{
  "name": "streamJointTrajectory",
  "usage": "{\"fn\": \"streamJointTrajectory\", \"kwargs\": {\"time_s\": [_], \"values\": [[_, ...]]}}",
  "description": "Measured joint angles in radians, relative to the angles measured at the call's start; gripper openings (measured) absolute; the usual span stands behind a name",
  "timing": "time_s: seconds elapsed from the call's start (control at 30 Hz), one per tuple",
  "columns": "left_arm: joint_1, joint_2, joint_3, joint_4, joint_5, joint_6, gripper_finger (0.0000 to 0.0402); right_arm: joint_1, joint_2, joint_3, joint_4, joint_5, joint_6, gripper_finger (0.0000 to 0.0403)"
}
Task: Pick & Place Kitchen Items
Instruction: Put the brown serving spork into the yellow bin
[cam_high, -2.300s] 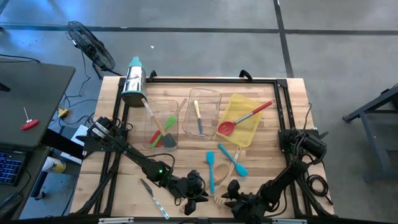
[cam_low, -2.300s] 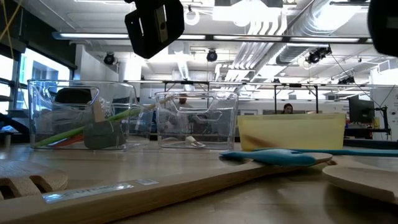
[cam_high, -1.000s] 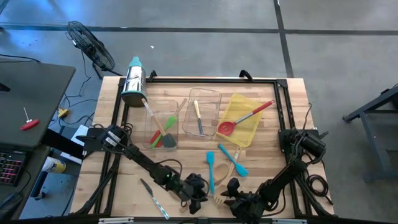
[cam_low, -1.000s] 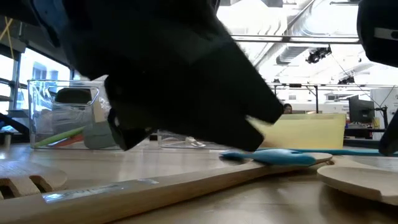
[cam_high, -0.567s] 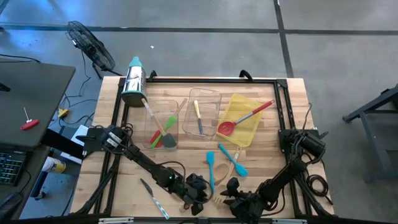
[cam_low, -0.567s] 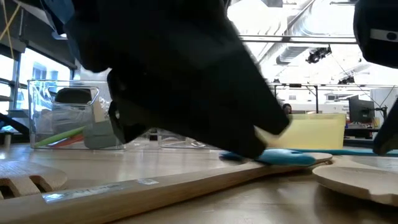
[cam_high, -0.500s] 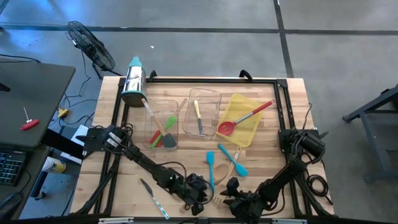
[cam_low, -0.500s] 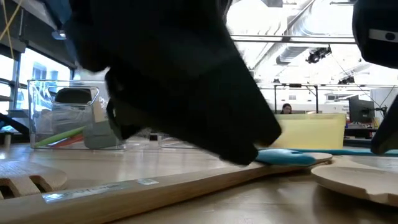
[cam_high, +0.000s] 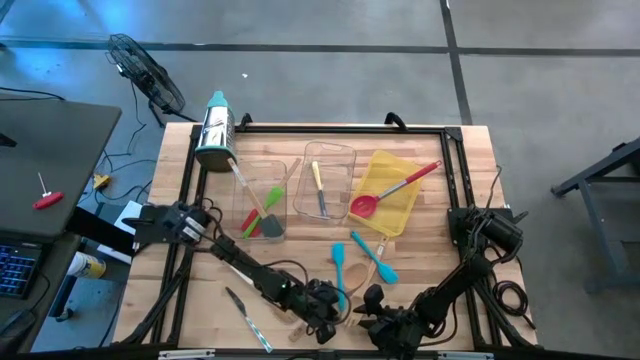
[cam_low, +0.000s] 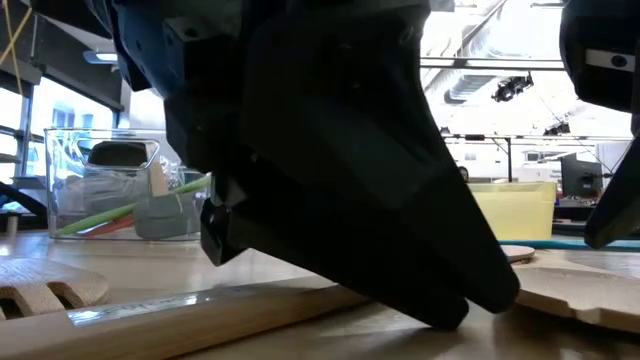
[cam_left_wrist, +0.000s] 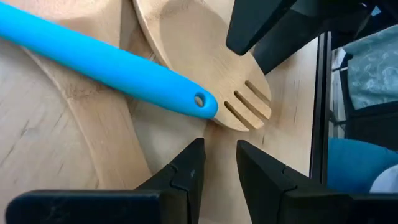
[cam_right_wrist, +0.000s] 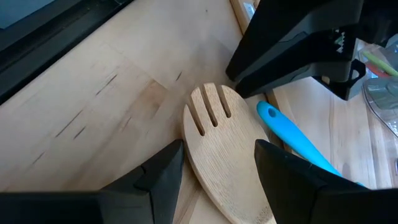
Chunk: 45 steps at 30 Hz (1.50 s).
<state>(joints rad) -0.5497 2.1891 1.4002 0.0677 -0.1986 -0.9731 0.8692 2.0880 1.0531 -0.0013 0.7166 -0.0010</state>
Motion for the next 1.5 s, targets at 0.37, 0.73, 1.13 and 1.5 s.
{"fn": "streamJointTrajectory", "kwargs": {"time_s": [0.37, 0.73, 1.13, 1.5], "values": [[0.02, 0.003, -0.003, 0.012, -0.039, 0.0, 0.0073, 0.0, 0.0, 0.0, 0.002, -0.001, 0.0, 0.0193], [0.022, 0.008, -0.005, 0.049, -0.066, 0.034, 0.0004, 0.0, 0.0, 0.0, 0.002, -0.001, 0.0, 0.0193], [0.021, 0.008, -0.005, 0.057, -0.054, 0.034, 0.0003, -0.019, 0.0, 0.0, 0.006, 0.002, -0.007, 0.0193], [0.02, 0.007, -0.005, 0.063, -0.053, 0.033, 0.0003, -0.034, 0.0, 0.0, 0.005, 0.0, 0.002, 0.0173]]}}
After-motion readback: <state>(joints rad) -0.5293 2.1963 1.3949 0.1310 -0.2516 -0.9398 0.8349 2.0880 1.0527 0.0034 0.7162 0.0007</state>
